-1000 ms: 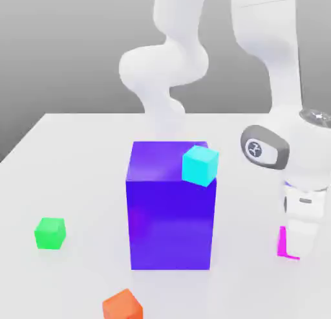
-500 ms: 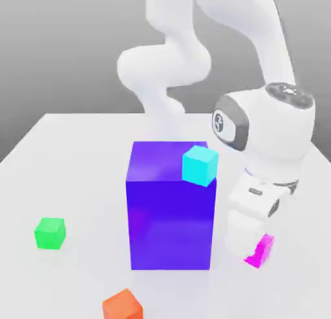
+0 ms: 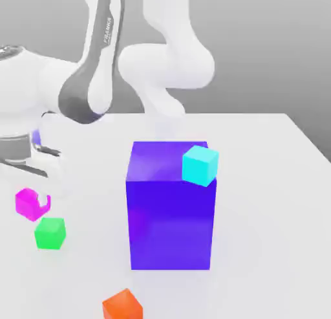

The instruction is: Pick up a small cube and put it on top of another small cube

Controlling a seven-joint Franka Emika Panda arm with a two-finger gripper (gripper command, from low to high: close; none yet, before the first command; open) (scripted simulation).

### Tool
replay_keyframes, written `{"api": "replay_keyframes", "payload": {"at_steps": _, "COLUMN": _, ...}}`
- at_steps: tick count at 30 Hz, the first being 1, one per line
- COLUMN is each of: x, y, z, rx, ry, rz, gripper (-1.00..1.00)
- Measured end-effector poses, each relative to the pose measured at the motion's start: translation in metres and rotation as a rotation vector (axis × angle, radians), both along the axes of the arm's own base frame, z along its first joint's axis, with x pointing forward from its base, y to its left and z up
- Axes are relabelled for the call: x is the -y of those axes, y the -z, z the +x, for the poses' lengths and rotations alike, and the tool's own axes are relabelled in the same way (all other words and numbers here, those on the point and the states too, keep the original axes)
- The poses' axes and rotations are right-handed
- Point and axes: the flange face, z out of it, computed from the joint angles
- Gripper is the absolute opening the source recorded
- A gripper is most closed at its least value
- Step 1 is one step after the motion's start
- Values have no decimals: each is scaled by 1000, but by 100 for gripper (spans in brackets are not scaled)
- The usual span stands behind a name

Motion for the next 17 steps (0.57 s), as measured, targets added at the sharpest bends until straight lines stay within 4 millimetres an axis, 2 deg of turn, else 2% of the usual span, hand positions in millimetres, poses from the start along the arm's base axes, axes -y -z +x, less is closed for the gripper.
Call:
{"api": "replay_keyframes", "payload": {"at_steps": 2, "x": -4, "y": 7, "z": -6, "rx": 13, "ry": 18, "rz": 5, "gripper": -100}}
{"api": "replay_keyframes", "payload": {"at_steps": 5, "x": -6, "y": 23, "z": -5, "rx": 19, "ry": 18, "rz": 7, "gripper": -100}}
{"api": "replay_keyframes", "payload": {"at_steps": 11, "x": -6, "y": 64, "z": -9, "rx": 17, "ry": 24, "rz": 6, "gripper": -100}}
{"api": "replay_keyframes", "payload": {"at_steps": 12, "x": -6, "y": 69, "z": -10, "rx": 15, "ry": 25, "rz": 6, "gripper": 100}}
{"api": "replay_keyframes", "payload": {"at_steps": 17, "x": -6, "y": 69, "z": -10, "rx": 15, "ry": 25, "rz": 6, "gripper": 100}}
